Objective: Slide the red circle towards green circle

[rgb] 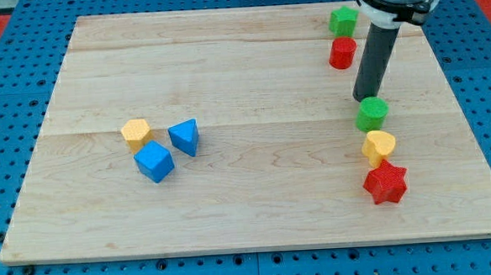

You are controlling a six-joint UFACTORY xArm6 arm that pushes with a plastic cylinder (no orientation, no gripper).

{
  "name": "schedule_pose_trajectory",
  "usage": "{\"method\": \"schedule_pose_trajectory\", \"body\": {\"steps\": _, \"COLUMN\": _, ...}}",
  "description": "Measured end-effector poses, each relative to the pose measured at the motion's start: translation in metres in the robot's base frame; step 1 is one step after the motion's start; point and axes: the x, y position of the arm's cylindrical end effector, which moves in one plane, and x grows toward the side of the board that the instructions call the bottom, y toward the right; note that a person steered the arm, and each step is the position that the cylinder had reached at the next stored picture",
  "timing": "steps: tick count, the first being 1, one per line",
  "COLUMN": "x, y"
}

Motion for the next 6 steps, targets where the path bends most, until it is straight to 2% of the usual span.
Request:
{"method": "schedule_pose_trajectory", "body": {"steps": 1, "x": 0.002, "y": 0.0}}
{"method": "schedule_pose_trajectory", "body": {"steps": 3, "x": -0.108, "y": 0.03}}
{"method": "schedule_pose_trajectory", "body": {"steps": 4, "x": -0.129, "y": -0.017}}
{"method": "schedule_pose_trajectory", "body": {"steps": 5, "x": -0.136, "y": -0.035}}
{"method": "schedule_pose_trajectory", "body": {"steps": 6, "x": -0.124, "y": -0.039}}
